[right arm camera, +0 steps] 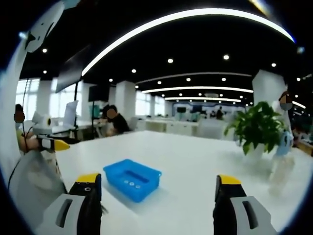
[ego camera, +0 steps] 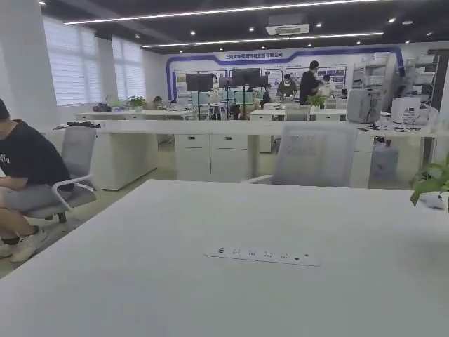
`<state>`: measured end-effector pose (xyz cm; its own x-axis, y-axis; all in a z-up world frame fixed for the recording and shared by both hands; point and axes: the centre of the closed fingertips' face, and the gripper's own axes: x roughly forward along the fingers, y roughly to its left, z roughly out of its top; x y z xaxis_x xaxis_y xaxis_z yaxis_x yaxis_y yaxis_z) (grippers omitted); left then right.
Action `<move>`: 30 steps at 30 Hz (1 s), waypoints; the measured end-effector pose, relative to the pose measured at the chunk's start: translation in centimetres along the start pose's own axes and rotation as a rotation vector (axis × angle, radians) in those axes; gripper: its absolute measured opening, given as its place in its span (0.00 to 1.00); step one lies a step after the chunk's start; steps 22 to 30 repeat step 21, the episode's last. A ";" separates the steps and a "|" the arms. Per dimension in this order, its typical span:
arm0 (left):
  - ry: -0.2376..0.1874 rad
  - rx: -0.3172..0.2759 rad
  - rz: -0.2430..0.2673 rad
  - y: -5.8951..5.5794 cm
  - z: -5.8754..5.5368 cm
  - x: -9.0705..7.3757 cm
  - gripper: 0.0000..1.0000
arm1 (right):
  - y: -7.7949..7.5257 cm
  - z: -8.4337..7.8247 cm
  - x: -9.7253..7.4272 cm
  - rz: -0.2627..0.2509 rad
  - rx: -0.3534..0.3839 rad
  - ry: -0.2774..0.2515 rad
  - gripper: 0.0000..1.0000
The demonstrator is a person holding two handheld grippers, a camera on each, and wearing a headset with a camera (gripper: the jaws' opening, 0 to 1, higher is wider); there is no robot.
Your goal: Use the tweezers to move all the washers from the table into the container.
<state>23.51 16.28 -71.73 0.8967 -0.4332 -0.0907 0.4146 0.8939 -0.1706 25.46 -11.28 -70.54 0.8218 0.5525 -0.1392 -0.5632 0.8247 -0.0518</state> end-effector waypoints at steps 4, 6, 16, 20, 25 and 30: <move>0.006 -0.005 -0.007 -0.1 -0.1 0.0 0.96 | 0.0 -0.3 0.0 -0.002 0.008 0.015 0.93; 0.011 -0.005 -0.008 -0.1 -0.2 0.0 0.96 | 0.2 -0.4 0.0 0.002 0.008 0.022 0.93; 0.034 -0.008 -0.018 0.3 -1.0 0.0 0.95 | -1.2 -2.0 -0.6 -0.026 -0.038 0.051 0.93; 0.039 -0.014 -0.027 0.0 -1.1 0.0 0.94 | -1.2 -2.2 -0.6 -0.025 -0.045 0.060 0.92; 0.044 -0.015 -0.029 0.0 -1.2 0.0 0.93 | -1.2 -2.3 -0.6 -0.025 -0.047 0.062 0.92; 0.044 -0.015 -0.029 0.0 -1.2 0.0 0.93 | -1.2 -2.3 -0.6 -0.025 -0.047 0.062 0.92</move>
